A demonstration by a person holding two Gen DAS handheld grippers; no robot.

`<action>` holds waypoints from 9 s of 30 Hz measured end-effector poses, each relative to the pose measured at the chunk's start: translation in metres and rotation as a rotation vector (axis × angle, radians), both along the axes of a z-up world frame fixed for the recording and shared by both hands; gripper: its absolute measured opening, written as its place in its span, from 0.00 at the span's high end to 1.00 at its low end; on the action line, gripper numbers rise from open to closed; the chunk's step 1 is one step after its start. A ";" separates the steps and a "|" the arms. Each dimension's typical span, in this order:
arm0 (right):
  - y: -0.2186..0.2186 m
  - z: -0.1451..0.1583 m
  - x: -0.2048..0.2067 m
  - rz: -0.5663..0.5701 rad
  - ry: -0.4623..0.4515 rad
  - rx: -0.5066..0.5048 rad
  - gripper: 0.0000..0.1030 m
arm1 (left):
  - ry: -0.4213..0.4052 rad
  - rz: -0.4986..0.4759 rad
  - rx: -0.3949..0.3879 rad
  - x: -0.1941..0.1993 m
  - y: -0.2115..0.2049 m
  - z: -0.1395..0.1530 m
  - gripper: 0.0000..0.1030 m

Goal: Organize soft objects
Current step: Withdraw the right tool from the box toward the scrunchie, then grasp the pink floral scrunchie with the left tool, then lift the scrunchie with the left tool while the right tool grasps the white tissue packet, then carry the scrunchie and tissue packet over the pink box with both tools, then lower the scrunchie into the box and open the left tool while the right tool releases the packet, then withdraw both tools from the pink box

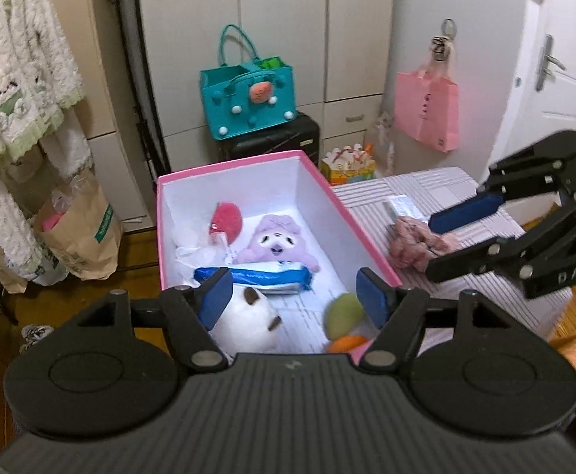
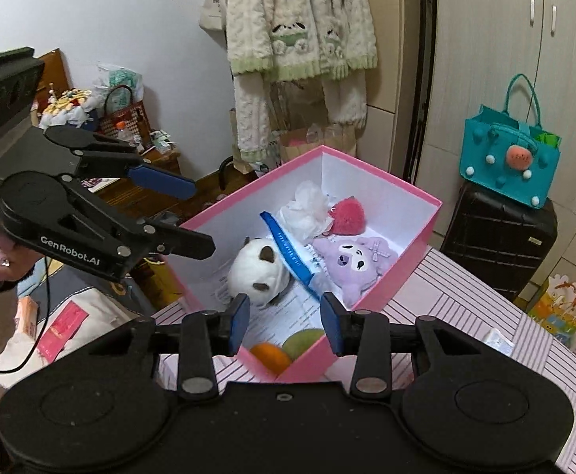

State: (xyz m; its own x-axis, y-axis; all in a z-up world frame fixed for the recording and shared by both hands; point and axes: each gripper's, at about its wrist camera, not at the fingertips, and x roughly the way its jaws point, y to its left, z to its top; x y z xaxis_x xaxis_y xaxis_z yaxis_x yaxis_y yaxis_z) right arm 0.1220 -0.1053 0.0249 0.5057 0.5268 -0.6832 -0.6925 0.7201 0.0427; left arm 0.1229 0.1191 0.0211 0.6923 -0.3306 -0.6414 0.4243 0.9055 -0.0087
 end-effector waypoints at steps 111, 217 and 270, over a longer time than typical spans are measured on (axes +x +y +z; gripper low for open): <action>-0.166 -0.164 0.155 -0.183 0.085 0.087 0.25 | 0.061 0.264 -0.040 0.073 -0.222 -0.166 0.81; -0.019 -0.007 0.025 -0.064 0.100 0.171 0.55 | 0.076 -0.014 -0.281 0.003 0.003 -0.024 0.81; -0.026 -0.028 0.038 -0.188 -0.033 0.132 0.44 | 0.038 0.144 -0.065 0.041 -0.017 -0.027 0.21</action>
State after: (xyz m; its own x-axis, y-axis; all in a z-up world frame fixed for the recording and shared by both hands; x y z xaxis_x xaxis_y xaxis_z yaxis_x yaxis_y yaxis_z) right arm 0.1600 -0.1308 -0.0027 0.6244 0.5051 -0.5958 -0.5492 0.8263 0.1249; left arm 0.1640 0.1022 -0.0060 0.7110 -0.2710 -0.6489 0.2880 0.9540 -0.0828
